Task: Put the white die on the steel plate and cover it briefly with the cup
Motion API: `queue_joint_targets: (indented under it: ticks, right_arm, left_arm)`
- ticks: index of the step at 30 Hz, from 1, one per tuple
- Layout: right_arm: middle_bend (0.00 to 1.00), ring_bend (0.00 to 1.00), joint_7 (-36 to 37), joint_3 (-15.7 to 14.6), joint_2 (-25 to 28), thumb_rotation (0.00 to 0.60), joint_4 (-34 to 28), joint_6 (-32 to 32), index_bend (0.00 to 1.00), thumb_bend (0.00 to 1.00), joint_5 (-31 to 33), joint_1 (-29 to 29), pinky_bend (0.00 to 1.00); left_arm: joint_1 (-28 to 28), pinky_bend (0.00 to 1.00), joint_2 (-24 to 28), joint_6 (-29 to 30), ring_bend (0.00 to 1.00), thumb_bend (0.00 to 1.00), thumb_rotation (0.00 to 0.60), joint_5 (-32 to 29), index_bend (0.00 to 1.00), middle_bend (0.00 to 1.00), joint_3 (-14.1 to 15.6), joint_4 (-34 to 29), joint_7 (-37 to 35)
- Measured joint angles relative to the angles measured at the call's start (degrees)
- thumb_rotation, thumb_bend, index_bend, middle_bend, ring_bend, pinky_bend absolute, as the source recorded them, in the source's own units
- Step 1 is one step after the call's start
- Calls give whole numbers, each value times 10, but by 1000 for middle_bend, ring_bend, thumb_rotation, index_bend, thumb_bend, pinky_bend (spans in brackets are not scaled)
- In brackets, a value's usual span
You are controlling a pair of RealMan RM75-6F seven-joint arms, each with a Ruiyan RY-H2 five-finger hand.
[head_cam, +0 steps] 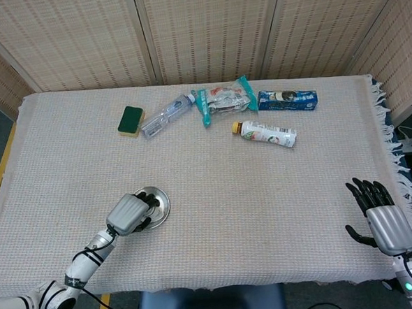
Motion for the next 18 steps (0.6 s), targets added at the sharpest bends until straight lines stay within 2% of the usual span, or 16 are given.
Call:
queue_joint_targets:
  ticks: [5,10,13,18]
  right_arm:
    - [0,0,-1,0,-1,533,0,0,0,191,1,0,0]
    - [0,0,-3,0,-2,534,1,-4,0,191,2,1,0]
    - [0,0,-4,0,-2,534,1,-2,0,191,1,1,0]
    - [0,0,-4,-1,-3,535,1,-3,0,191,1,1,0]
  left_arm:
    - [0,625,-18,0,327,428,600,-19,352,419,-12,56,9]
    - [1,624,-30,1,327,430,600,-30,358,421,-18,85,11]
    - [2,624,-30,3,328,430,600,-29,358,421,-18,81,3]
    - [0,626,-10,-13,331,430,600,-22,358,423,-11,41,-55]
